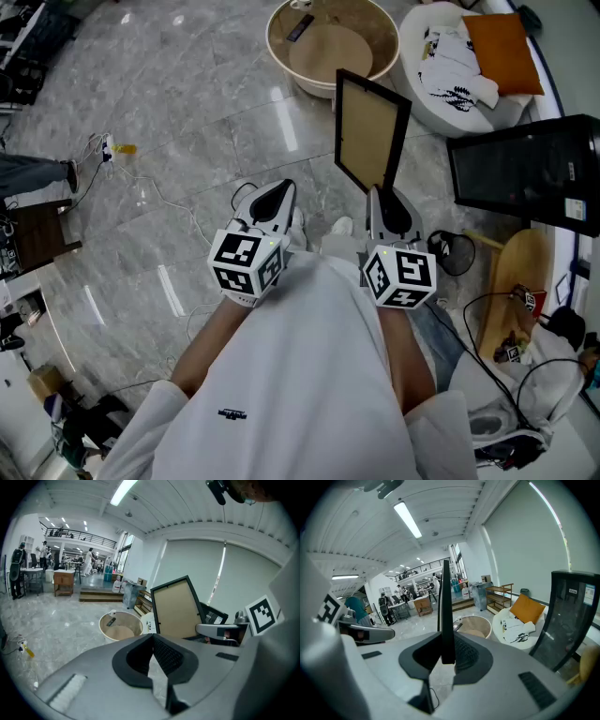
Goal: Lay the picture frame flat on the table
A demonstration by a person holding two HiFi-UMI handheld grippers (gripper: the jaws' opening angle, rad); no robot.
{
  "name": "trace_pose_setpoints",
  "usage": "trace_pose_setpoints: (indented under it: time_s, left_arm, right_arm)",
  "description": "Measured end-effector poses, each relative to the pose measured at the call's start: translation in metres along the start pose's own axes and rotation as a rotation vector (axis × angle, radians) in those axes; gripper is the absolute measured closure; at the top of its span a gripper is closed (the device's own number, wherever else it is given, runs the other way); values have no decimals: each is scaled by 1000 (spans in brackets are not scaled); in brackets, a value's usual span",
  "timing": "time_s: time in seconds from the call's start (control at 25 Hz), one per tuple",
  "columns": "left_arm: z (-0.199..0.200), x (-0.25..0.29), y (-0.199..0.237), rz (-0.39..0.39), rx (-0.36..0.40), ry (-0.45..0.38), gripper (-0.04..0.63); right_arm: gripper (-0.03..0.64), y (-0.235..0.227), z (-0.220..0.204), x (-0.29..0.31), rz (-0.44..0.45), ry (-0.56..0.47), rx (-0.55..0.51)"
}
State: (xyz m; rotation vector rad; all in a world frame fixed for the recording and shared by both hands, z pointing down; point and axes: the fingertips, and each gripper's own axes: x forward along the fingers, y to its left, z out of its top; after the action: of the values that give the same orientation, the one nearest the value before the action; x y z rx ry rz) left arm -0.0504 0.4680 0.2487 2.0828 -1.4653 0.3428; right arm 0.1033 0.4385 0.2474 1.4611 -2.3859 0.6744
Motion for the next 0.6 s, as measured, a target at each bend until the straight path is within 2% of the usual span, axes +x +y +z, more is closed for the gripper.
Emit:
trace_pose_setpoints:
  time_s: [0.32, 0.6]
  left_arm:
    - [10, 7, -6, -17, 27, -31, 591]
    - [15, 7, 12, -32, 38, -20, 591]
  right_arm:
    - [558, -6, 1, -5, -17, -10, -9]
    - [558, -1, 4, 1, -62, -16, 9]
